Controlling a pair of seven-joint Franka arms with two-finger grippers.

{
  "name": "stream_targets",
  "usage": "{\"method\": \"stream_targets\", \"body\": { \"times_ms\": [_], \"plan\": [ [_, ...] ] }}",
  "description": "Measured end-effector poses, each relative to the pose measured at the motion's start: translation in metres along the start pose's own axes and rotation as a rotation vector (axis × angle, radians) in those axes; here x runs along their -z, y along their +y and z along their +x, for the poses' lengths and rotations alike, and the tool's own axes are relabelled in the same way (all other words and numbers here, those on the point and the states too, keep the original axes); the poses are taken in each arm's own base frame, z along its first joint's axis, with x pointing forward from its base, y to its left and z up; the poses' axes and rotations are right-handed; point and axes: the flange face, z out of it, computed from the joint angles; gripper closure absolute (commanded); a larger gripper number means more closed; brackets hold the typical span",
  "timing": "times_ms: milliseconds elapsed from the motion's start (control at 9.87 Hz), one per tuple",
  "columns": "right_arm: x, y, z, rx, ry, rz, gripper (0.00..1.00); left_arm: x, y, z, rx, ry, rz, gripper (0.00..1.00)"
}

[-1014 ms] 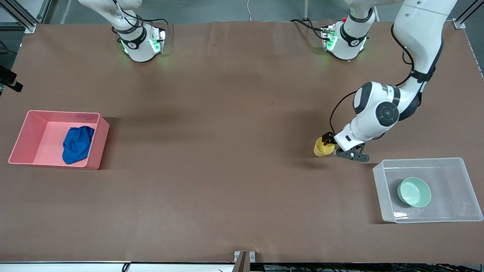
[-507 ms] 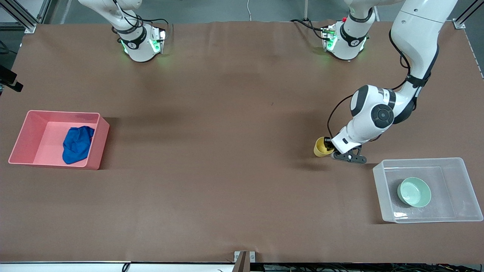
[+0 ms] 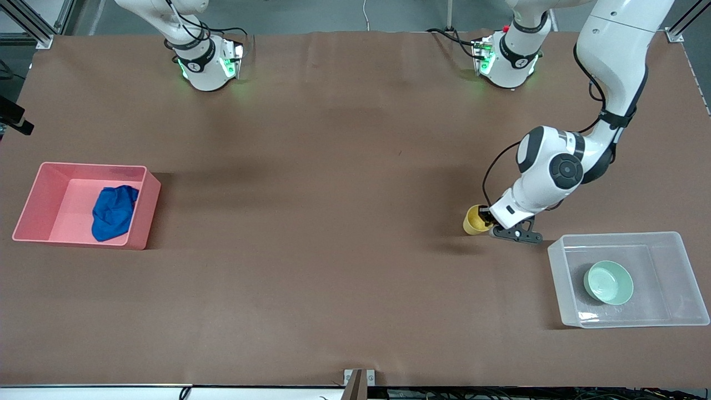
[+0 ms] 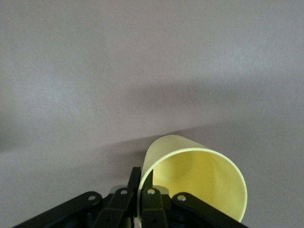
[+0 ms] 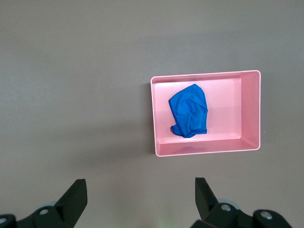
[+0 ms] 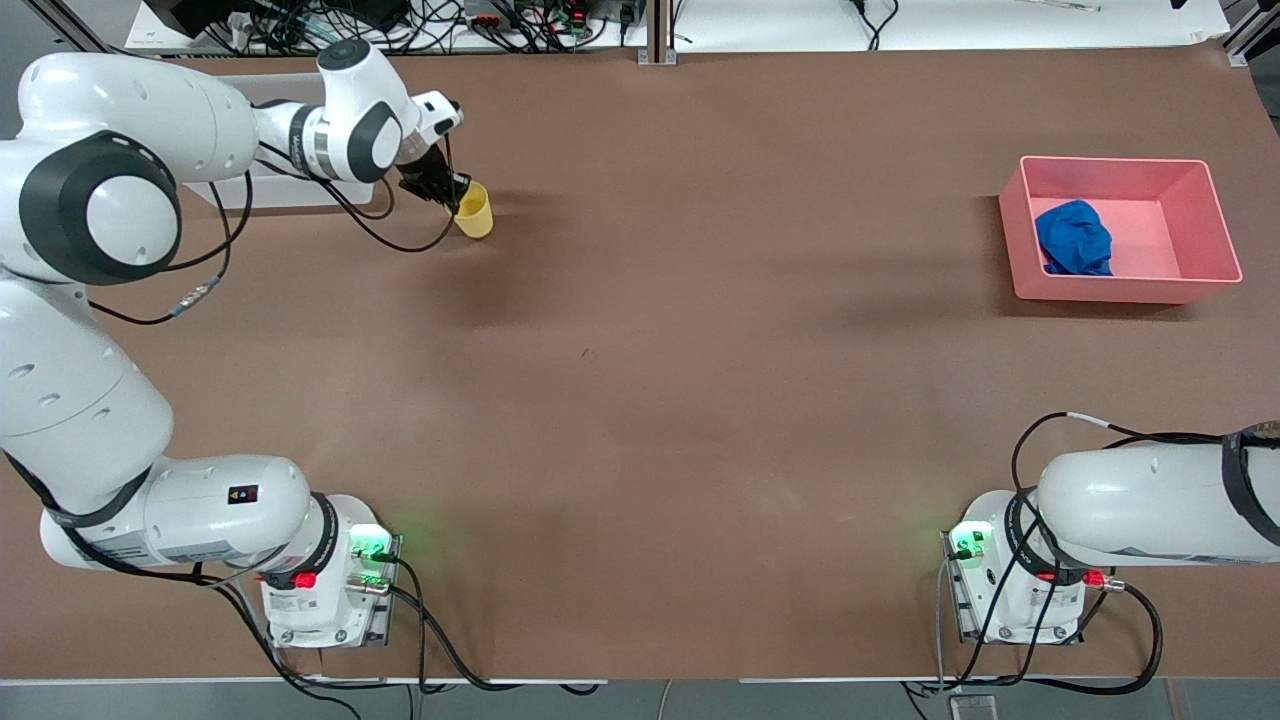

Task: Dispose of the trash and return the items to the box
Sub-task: 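Carry the yellow cup with the left gripper into the green bowl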

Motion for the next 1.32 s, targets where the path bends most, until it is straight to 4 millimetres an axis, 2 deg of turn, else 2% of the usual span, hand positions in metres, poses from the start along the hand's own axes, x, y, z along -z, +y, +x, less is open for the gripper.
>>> {"method": "stream_targets", "body": {
  "times_ms": [203,304,507,608,709,811,1014,1115,1318],
  "plan": [
    [0.0,0.0,0.0,0.0,0.0,0.0,0.0,0.04,-0.013,0.029,0.021,0.011,0.01,1.0],
    [0.0,0.0,0.0,0.0,0.0,0.0,0.0,0.072,-0.026,0.05,0.02,0.002,0.018,1.0],
    [0.0,0.0,0.0,0.0,0.0,0.0,0.0,0.136,-0.073,0.086,-0.007,0.013,0.029,1.0],
    [0.0,0.0,0.0,0.0,0.0,-0.001,0.0,0.153,-0.107,0.101,-0.03,0.04,0.052,1.0],
    [0.0,0.0,0.0,0.0,0.0,-0.001,0.0,0.155,-0.142,0.111,-0.058,0.054,0.09,1.0],
    [0.0,0.0,0.0,0.0,0.0,-0.001,0.0,0.148,-0.176,0.118,-0.091,0.055,0.112,1.0],
    [0.0,0.0,0.0,0.0,0.0,-0.001,0.0,0.123,-0.234,0.125,-0.149,0.047,0.111,1.0],
    [0.0,0.0,0.0,0.0,0.0,-0.001,0.0,0.111,-0.257,0.125,-0.157,0.043,0.107,1.0],
    [0.0,0.0,0.0,0.001,0.0,-0.001,0.0,0.092,-0.286,0.122,-0.151,0.03,0.099,1.0]
  ]
}}
